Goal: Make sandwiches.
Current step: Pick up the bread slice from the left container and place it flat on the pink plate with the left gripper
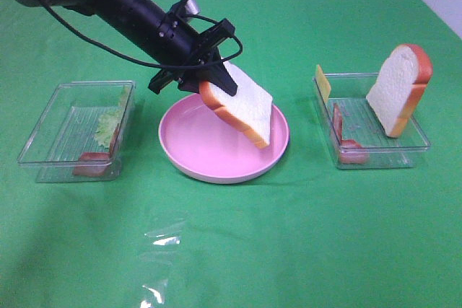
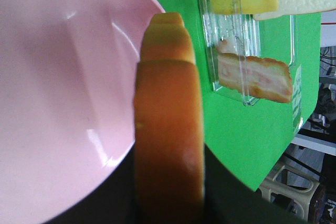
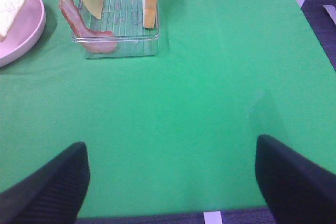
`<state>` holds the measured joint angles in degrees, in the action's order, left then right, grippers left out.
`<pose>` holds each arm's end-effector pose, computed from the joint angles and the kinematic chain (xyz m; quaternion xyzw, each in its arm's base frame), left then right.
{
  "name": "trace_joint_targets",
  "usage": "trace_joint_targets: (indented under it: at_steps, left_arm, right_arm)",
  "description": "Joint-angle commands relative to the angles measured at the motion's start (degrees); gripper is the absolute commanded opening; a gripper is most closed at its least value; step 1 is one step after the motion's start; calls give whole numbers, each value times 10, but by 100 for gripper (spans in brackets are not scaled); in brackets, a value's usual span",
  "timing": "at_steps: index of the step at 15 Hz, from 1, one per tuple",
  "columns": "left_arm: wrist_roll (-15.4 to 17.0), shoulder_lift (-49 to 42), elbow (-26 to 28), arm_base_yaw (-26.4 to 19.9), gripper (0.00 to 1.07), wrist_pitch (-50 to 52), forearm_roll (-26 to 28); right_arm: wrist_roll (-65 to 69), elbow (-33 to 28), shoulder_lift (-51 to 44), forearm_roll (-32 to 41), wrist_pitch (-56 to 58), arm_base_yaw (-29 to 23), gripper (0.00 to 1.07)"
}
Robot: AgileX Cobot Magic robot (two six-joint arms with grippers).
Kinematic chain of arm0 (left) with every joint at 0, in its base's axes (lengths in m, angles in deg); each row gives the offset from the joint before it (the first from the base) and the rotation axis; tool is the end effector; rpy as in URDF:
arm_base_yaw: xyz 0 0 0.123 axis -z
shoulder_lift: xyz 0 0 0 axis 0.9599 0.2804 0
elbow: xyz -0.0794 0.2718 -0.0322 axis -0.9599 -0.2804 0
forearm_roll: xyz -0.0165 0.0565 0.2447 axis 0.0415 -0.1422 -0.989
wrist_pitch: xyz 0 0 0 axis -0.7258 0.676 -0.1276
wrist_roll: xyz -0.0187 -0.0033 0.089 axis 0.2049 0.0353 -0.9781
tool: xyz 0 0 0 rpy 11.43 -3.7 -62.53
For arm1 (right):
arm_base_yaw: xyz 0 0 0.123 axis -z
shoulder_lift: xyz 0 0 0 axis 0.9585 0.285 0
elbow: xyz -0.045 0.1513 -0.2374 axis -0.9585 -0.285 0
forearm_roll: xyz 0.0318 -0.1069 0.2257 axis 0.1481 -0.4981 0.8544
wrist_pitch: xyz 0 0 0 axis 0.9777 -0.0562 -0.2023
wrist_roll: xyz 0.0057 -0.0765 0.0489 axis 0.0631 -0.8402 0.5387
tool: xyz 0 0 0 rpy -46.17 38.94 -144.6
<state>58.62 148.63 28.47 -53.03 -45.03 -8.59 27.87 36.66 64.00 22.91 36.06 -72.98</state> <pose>0.4386 -0.2303 0.1629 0.0664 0.9174 -0.3900 0.0436 -0.0028 0.0000 0.2616 0.0035 0.8750 -0.0019 0.4842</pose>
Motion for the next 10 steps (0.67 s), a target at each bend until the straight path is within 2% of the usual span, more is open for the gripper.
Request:
trace_joint_targets:
  at_steps: [1, 3, 6, 10]
  left_arm:
    - [-1, 3, 1, 5, 0, 11, 10]
    - [-1, 4, 1, 5, 0, 14, 8]
    - [18, 11, 1, 5, 0, 25, -2]
    - [19, 30, 1, 6, 0, 22, 2]
  right_arm:
    - [0, -2, -17, -4, -3, 1, 84]
    - [0, -2, -17, -4, -3, 1, 84]
    - [0, -2, -17, -4, -3, 1, 84]
    - [0, -2, -17, -4, -3, 1, 84]
